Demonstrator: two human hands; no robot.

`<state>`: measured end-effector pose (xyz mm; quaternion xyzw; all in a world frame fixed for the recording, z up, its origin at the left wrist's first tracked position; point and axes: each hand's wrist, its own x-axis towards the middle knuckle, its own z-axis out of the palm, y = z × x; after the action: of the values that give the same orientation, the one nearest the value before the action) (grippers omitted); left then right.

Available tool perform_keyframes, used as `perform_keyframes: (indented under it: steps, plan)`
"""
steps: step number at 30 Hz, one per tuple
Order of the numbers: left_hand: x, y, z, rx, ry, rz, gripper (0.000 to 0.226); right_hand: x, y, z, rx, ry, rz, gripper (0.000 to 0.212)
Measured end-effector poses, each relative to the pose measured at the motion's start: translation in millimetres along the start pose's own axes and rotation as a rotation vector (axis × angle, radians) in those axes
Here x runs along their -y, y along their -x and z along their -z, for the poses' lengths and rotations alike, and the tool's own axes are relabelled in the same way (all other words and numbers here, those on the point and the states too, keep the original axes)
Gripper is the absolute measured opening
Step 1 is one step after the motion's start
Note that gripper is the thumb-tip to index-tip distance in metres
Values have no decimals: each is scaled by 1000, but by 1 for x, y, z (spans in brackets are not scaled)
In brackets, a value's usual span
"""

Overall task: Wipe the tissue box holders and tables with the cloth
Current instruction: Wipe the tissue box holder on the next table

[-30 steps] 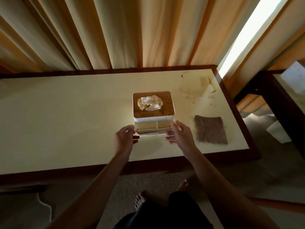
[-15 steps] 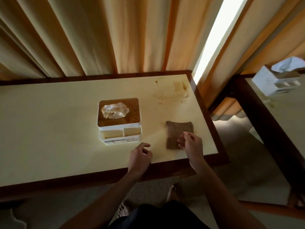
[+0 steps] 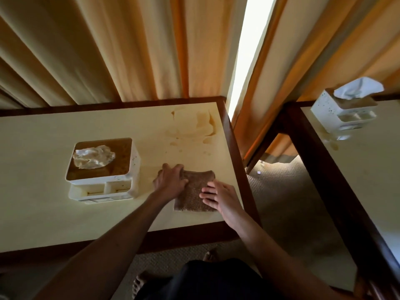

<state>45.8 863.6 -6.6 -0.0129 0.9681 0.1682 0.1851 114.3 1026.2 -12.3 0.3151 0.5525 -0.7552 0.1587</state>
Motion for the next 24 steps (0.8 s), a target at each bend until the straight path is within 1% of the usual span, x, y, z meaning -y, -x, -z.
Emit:
perform_keyframes:
  steps: [3,5,7,8,9,12,14,15,17,19,20,22,24]
  plan:
    - [-3,-2,0,5,-39,-1,29,2,-3,5,36,6,-31,28]
    - [-3,-2,-2,18,-41,-5,22,6,-4,6,53,-1,-49,27]
    - [-1,-1,-3,-10,5,-61,13,8,-6,8,66,-12,-70,28]
    - [0,-1,-3,-30,90,-104,10,9,-7,9,76,-18,-79,28]
    - [1,2,-4,-35,211,-128,12,10,-8,10,87,-24,-88,28]
    - [-1,15,-2,27,607,-122,14,10,-12,14,115,-38,-115,30]
    - [-7,24,0,15,767,-91,13,11,-14,14,129,-62,-143,33]
    - [-9,28,1,-24,789,-86,14,11,-14,13,136,-86,-161,34]
    - [-19,35,3,-155,702,-108,19,13,-13,9,157,-193,-199,39]
    - [-31,43,5,-277,593,-162,24,14,-9,4,212,-353,-243,51]
    - [-38,47,6,-309,547,-207,28,15,-8,1,243,-435,-256,57]
    - [-47,53,4,-337,402,-338,37,15,-8,-5,291,-570,-270,70]
    - [-53,58,0,-304,275,-420,50,16,-9,-11,341,-662,-276,81]
